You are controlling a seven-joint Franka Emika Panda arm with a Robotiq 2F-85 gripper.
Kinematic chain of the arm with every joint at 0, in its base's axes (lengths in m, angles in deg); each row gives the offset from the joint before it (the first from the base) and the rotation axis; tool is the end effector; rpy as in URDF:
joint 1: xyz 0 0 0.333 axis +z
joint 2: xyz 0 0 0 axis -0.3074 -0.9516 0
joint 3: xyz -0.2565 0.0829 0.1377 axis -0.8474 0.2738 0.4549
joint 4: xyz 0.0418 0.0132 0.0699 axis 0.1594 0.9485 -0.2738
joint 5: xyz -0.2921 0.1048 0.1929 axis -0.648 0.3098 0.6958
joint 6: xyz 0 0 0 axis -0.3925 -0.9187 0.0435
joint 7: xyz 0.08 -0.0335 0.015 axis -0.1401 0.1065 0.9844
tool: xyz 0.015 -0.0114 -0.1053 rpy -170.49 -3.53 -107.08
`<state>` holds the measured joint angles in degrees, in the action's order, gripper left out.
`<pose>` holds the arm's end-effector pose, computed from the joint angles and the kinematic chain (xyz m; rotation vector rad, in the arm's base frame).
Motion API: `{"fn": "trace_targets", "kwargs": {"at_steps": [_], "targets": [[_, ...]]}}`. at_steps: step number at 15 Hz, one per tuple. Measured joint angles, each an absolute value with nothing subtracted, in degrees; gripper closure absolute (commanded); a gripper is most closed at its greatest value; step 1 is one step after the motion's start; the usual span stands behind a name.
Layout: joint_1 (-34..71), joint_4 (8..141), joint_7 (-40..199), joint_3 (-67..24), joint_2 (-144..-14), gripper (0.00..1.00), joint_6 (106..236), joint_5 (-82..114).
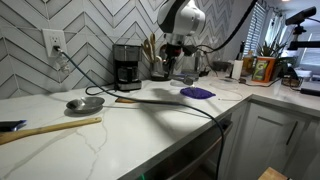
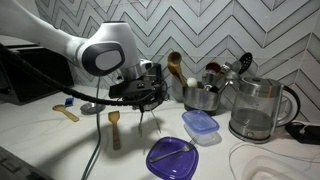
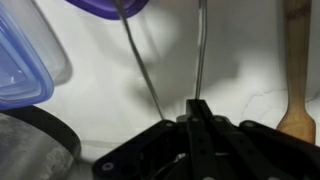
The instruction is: Put the tongs in the silver holder
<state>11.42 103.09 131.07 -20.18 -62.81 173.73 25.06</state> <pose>0.5380 -0.0820 0.4455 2.9085 0.9037 0.4527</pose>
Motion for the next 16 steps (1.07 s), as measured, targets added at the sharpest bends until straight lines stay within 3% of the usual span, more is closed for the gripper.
{"fn": "trace_targets", "kwargs": {"at_steps": [10, 16], "targets": [[13.45, 107.99, 169.95, -28.86, -50.90, 0.97, 175.30, 46.54], [14.26, 108.02, 171.65, -30.34, -50.14, 0.99, 175.20, 49.80]]}}
